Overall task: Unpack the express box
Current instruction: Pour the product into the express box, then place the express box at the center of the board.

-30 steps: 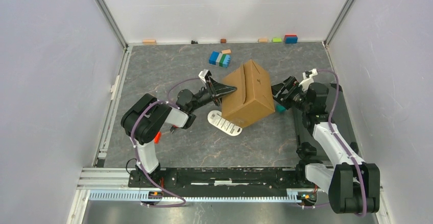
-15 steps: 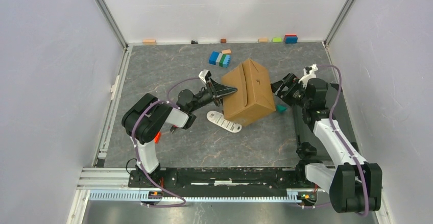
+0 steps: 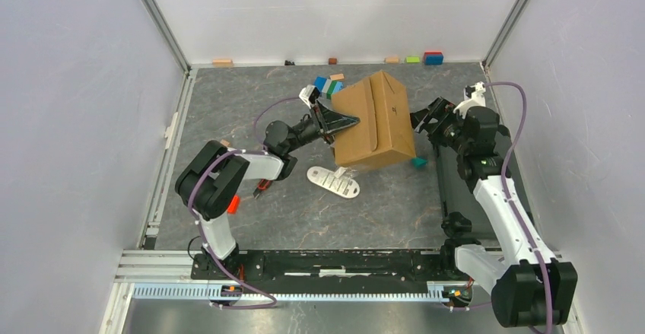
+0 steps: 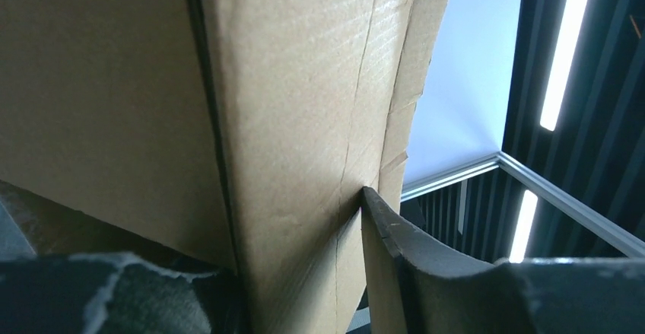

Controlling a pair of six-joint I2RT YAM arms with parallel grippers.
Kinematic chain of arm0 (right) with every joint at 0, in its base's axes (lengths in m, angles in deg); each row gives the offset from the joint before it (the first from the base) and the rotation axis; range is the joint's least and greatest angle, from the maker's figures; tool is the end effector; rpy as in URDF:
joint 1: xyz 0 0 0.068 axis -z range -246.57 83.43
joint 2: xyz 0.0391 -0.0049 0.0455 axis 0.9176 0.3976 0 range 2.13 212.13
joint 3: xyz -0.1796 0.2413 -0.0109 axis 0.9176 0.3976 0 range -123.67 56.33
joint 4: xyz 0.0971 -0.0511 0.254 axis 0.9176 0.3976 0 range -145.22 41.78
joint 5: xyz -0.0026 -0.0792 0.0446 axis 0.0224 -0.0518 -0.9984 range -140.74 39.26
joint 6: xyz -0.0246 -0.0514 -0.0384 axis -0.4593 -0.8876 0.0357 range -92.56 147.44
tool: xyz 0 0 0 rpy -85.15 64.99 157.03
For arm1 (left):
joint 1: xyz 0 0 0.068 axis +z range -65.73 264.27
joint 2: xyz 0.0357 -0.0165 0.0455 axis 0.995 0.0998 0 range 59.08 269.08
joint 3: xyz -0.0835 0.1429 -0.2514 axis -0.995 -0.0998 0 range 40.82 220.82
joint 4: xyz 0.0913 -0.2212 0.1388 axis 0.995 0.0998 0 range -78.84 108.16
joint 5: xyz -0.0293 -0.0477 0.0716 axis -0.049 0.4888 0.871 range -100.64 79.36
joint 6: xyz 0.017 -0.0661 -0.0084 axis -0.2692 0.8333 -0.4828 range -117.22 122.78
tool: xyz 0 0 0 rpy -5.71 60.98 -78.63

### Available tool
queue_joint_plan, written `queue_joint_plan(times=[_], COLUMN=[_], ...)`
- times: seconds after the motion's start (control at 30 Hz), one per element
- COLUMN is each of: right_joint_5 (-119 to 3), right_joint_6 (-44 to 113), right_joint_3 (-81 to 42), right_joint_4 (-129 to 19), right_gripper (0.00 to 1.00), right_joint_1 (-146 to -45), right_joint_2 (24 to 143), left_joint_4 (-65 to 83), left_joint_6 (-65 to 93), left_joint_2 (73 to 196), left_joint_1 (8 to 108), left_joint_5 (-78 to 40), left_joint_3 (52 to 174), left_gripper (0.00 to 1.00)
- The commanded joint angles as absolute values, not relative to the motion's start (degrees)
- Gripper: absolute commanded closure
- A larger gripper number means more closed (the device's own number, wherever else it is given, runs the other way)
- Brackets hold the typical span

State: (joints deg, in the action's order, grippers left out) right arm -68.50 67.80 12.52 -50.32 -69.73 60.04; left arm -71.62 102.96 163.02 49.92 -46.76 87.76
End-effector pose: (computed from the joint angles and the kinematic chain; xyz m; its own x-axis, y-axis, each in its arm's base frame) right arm 0.2510 0.0308 0.3150 -0.4682 0.5918 -0.6561 -0.0486 0.7241 0.6879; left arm 0.3036 -0.2472 0.2633 -0.9434 -0.3182 -0.0933 0.1955 -0.3067 -0.9315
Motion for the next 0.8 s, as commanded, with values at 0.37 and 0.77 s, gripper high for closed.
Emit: queue_joint_plan(times=[0.37,0.77], right_joint_5=[-66.85,-58.44], right_joint_6=[59.06,50.41], right_joint_3=[3.27,0.76], right_joint_4=[-43.38,-38.41], right_gripper=[0.11,0.02], right_joint_1=[-72.49,-76.19], right_joint_2=[60.84,65.34], left_joint_4=[-30.39,50.83], left_joint_6=[74.97,24.12], left_joint_2=[150.42,145.14], left_joint_1=[48.59,56.57], left_joint_5=[-54.61,-21.33], left_joint_3=[97.90,126.21], left_gripper=[0.98,0.98])
